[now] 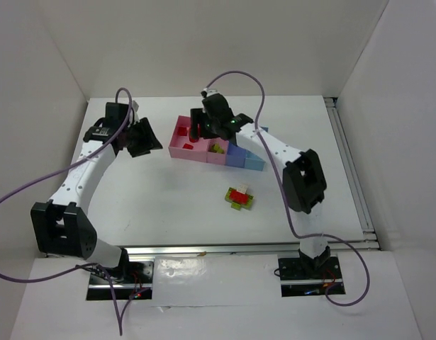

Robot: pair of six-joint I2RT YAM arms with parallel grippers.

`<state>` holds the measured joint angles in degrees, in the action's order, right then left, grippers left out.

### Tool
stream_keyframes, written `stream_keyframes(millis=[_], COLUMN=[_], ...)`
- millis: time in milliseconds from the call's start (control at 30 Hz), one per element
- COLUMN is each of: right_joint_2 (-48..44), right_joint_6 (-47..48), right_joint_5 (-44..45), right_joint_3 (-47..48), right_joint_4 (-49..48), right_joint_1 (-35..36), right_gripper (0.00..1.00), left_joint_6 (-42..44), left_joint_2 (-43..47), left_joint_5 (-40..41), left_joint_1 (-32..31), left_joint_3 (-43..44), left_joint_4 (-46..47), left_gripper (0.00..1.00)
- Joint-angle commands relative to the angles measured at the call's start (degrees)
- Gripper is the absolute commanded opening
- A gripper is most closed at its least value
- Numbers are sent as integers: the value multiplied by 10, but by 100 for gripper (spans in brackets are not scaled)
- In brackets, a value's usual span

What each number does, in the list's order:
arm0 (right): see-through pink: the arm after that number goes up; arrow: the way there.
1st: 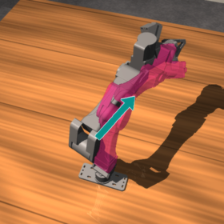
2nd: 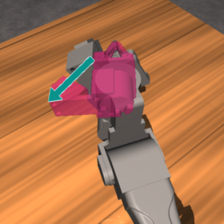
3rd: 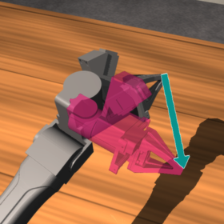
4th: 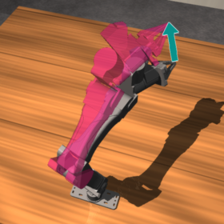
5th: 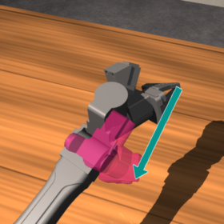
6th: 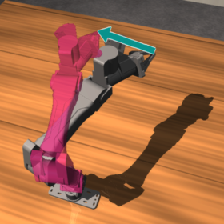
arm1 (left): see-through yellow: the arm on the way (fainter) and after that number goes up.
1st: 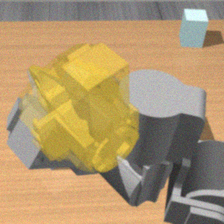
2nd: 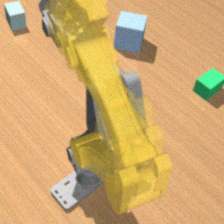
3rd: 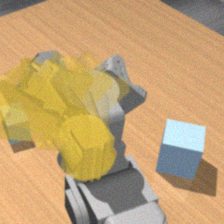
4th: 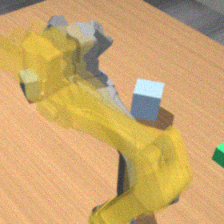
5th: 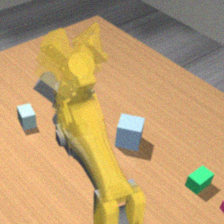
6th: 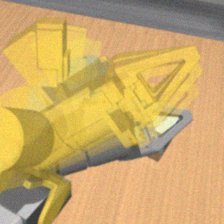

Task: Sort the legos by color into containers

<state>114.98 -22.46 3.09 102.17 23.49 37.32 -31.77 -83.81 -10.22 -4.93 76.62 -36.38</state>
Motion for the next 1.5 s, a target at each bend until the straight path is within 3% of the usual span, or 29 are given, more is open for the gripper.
stream_keyframes(millis=[0,100,133,200,267,367,533,667,867,1033,1233,1367,1467], right_joint_2=[80,138,167,185,158,64,-106,-261,-372,-371,-305,-272,-239], right_joint_6=[22,22,22,22,22,22,12,-24,-86,-134,-196,-231,-253], right_joint_5=[-27,-27,-27,-19,3,27,65,67,82,82,87,93,111], right_joint_3=[108,189,211,266,250,135,-130,-302,-458,-450,-408,-391,-373], right_joint_4=[-18,-13,2,24,17,-18,-30,-6,80,128,133,120,134], right_joint_1=[-4,-4,-4,-4,-4,-10,-15,-15,2,2,2,2,2], right_gripper=[58,66,81,86,88,88,64,63,63,86,84,73,72], left_joint_6=[-8,-8,-8,-8,-8,-2,-2,-2,-2,-8,-3,-3,-3], left_joint_2=[27,38,38,38,44,37,26,21,-8,-28,-46,-51,-51], left_joint_5=[6,-1,-1,-1,-1,-1,-6,-23,-24,-24,-29,-29,-34], left_joint_1=[13,18,19,19,19,24,24,9,-36,-65,-104,-117,-117], left_joint_3=[-23,-30,-35,-35,-30,-24,-12,-7,-2,17,27,17,12], left_joint_4=[-26,-32,-32,-37,-37,-37,-37,-26,-21,-21,-21,-21,-21], left_gripper=[60,60,60,60,61,61,61,61,61,61,61,61,61])
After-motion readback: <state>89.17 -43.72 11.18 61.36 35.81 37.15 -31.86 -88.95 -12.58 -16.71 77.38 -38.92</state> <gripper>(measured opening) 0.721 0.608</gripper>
